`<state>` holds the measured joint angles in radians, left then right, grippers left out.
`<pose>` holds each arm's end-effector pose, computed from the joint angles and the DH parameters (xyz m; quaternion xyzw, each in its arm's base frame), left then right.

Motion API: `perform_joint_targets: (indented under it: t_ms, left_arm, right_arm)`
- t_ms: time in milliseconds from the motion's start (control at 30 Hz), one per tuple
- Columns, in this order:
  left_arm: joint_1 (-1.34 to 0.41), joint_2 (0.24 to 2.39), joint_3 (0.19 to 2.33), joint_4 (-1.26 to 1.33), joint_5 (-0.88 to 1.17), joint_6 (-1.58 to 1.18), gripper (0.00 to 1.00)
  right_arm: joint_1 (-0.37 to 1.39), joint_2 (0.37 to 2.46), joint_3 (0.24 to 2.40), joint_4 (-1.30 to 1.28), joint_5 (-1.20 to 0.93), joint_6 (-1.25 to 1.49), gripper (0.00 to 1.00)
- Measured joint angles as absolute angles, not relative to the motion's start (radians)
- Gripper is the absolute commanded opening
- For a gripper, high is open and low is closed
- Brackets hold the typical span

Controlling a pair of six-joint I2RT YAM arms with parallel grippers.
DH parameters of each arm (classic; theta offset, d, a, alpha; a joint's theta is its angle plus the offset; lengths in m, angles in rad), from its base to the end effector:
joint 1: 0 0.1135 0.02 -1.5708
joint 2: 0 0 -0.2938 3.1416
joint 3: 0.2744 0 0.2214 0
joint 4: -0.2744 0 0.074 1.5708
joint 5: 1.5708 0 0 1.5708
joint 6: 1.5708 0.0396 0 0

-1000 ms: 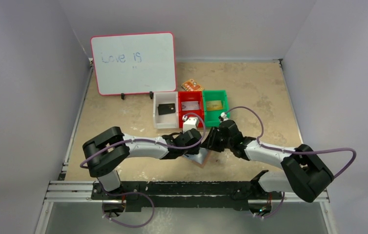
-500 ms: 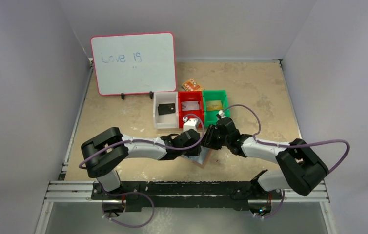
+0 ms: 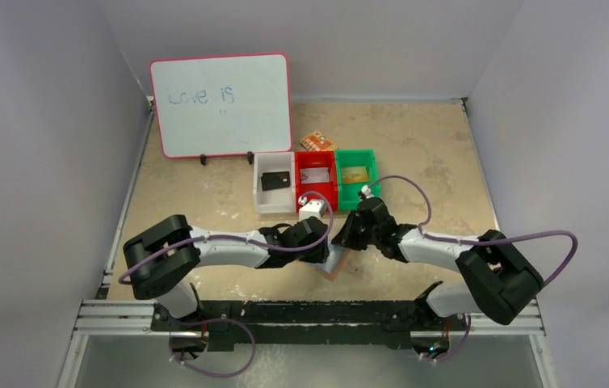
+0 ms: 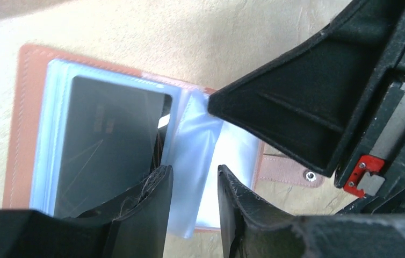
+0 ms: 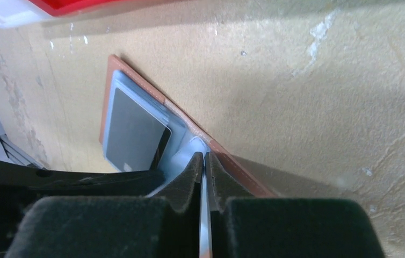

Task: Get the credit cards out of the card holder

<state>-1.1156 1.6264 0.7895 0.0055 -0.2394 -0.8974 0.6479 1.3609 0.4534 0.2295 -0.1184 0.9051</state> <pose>0.1401 -0.2648 0.2057 0.0579 0.9250 -0.2436 0.2859 0.1770 0.1398 0.1988 0.0902 0.8963 0.3401 0.2700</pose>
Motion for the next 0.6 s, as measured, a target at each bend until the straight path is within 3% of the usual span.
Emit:
perform_joint_targets:
  t_ms: [433,600]
  left_arm:
    - [-1.106,1.557,0.768,-0.086,-0.321,-0.934,0.40]
    - [-1.100,1.558,0.760,-0.051,-0.234,-0.930,0.37]
  right_arm:
    - [0.649,1.334,0.351,0.375,-0.134,0.944,0.03]
    - [0.649,1.294,0.312,0.394,-0.134,0.968,0.17]
